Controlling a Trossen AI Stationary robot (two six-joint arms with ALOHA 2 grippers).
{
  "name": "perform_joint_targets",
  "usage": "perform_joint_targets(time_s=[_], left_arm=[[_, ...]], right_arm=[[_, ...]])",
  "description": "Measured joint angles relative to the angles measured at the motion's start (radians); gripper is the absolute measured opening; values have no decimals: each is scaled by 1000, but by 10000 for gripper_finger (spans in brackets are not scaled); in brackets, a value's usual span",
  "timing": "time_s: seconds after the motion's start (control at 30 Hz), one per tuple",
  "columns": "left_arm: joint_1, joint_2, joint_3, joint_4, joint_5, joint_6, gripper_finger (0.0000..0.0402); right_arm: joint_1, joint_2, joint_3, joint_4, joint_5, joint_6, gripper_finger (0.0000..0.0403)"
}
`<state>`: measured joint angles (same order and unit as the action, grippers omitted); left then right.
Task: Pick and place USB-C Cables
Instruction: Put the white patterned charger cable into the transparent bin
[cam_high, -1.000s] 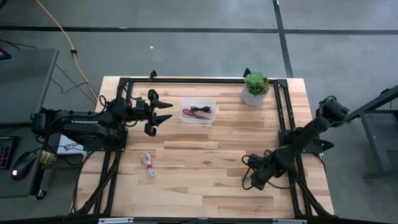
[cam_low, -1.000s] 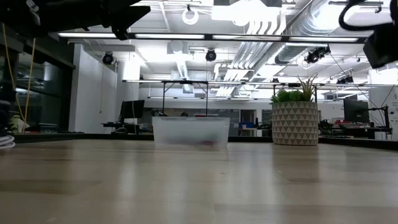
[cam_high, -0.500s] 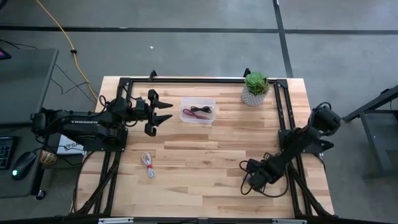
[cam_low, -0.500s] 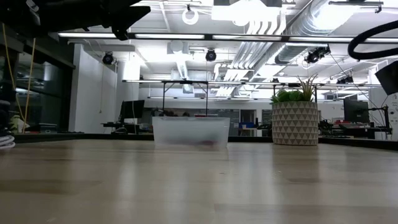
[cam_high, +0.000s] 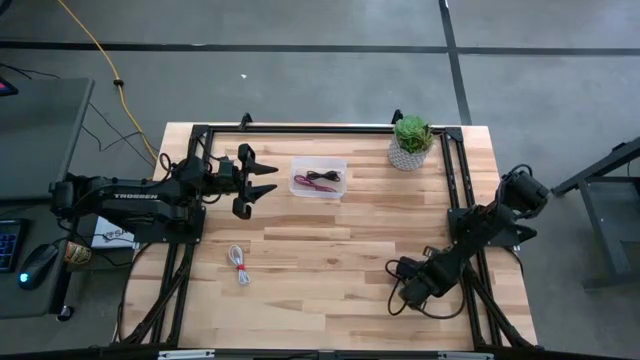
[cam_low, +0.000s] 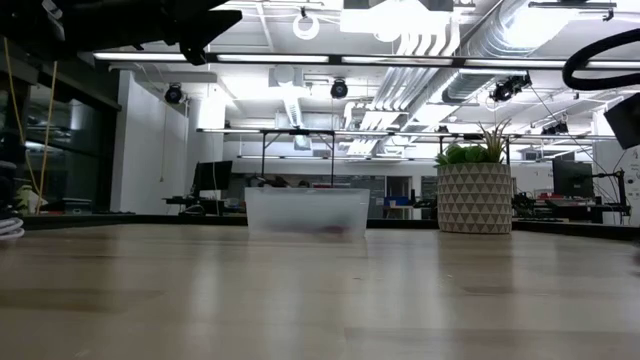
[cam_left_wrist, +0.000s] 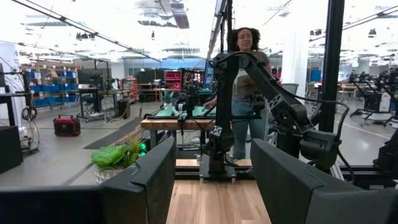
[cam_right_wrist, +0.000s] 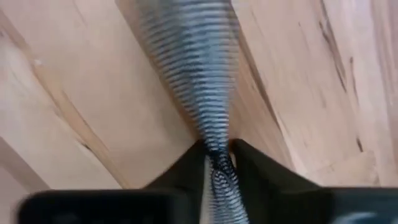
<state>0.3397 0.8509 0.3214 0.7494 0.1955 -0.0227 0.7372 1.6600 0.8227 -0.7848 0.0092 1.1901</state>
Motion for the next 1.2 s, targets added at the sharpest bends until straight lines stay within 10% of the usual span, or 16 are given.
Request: perform_joint_targets(time_s=[0.27,0.53,0.87,1.2], left_arm=[[0,0,0,0,0,0,188],[0,0,0,-1,0,0,188],[0,0,0,0,0,0,188],[0,0,0,3,0,-37,188]], right_arm=[[-3,6,55,-50,13,-66,24],[-56,5,279,-117,363,-317,8],[-387,135,623,-60,645,-1021,3],[-781,330,895,-29,584,-1350,3]])
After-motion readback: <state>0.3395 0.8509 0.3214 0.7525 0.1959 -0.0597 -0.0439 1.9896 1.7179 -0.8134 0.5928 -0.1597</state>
